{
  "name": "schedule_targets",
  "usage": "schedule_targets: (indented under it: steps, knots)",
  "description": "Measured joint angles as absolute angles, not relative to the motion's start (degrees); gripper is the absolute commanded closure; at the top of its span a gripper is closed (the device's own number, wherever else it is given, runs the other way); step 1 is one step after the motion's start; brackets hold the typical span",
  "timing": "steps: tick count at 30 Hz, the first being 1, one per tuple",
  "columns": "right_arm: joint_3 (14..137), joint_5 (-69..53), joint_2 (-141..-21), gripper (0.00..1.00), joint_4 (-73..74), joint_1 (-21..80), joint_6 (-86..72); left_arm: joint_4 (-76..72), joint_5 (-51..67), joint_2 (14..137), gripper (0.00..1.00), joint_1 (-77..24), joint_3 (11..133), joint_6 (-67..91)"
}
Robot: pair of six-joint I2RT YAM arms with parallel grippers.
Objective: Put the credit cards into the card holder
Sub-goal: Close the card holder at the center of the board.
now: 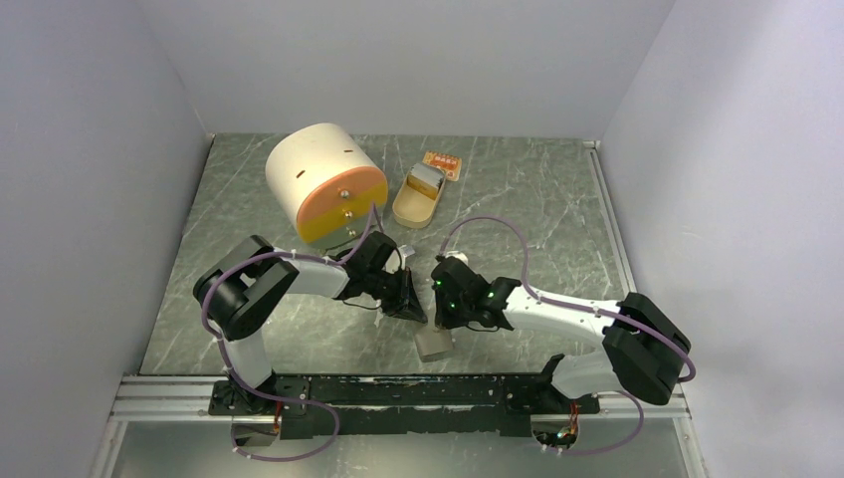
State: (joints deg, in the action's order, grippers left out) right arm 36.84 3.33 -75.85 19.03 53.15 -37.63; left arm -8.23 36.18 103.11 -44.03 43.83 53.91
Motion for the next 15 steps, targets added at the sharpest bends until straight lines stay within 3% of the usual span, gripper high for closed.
schedule_targets:
  steps: [15]
  knots:
    - [36.84, 2.76, -74.91, 0.88, 20.03, 54.59, -36.53, -8.86, 37.41, 104.29, 0.91, -43.94, 44.23, 54.48]
